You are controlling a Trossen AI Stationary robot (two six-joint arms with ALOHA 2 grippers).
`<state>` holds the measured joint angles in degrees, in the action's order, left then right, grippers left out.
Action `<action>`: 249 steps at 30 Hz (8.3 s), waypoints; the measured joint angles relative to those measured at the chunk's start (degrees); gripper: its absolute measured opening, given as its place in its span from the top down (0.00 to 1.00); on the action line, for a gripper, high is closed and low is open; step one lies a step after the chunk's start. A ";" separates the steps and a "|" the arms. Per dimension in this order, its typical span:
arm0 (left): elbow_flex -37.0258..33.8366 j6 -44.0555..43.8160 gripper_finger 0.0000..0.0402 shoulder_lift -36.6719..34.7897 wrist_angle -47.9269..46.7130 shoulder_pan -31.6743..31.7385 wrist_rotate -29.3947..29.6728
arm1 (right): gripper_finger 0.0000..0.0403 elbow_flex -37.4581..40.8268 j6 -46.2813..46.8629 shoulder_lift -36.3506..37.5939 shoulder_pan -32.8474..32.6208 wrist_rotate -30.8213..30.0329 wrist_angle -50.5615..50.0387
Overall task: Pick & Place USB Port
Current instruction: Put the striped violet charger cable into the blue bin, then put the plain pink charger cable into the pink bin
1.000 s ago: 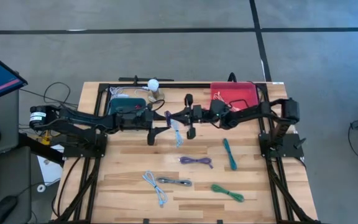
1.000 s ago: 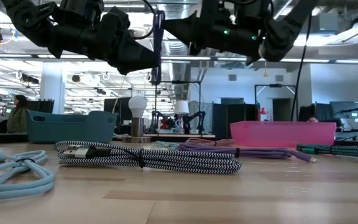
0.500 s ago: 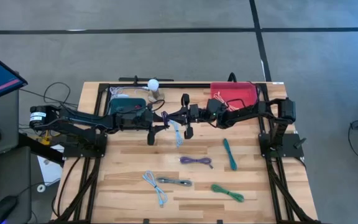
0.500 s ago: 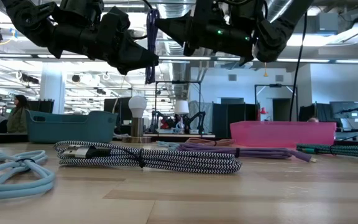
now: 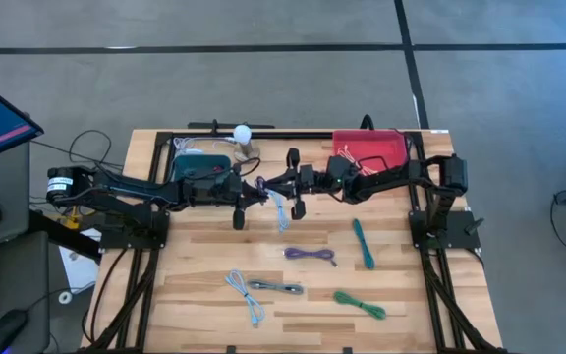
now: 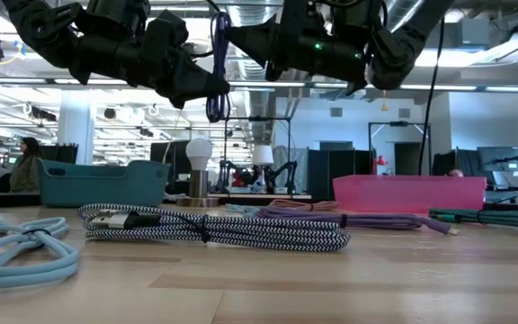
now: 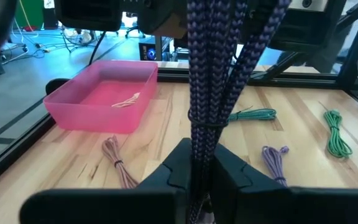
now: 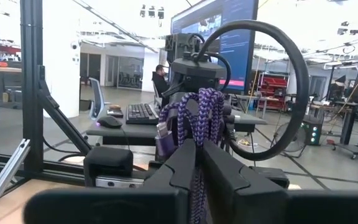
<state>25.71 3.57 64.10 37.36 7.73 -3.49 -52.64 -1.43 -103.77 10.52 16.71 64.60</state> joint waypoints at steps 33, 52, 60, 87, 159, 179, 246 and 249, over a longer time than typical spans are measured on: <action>-4.00 -0.13 0.93 -39.09 -50.67 2.43 33.34 | 1.00 23.29 -0.69 33.66 2.14 -5.14 -26.18; -3.96 -24.01 0.93 -29.20 -66.45 10.00 39.96 | 1.00 34.22 2.99 45.96 -1.47 -7.65 -20.79; -3.96 -26.03 0.93 -19.41 -66.29 11.31 39.92 | 1.00 34.20 2.56 46.54 -1.57 -7.80 -20.84; -3.96 -19.35 0.62 -12.22 -55.77 11.32 40.90 | 1.00 34.20 2.56 46.47 -1.57 -7.80 -20.81; 5.40 6.93 0.67 -21.81 -37.98 -21.49 14.60 | 0.43 10.49 -22.58 24.39 -1.78 -28.59 -66.59; 5.35 6.67 0.67 -21.81 -38.86 -21.49 14.60 | 0.50 -7.91 -24.32 3.38 4.99 -25.77 -86.47; 5.35 6.64 0.67 -21.81 -38.86 -21.49 14.58 | 0.98 -20.49 -24.15 -7.18 7.59 -26.08 -91.35; 5.35 6.64 0.67 -21.81 -38.86 -21.49 14.57 | 0.99 -23.45 -24.14 -7.18 7.18 -26.02 -92.29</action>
<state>31.07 10.22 42.28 -1.50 -13.76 11.08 -76.09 -25.57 -110.96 17.70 -9.31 -27.68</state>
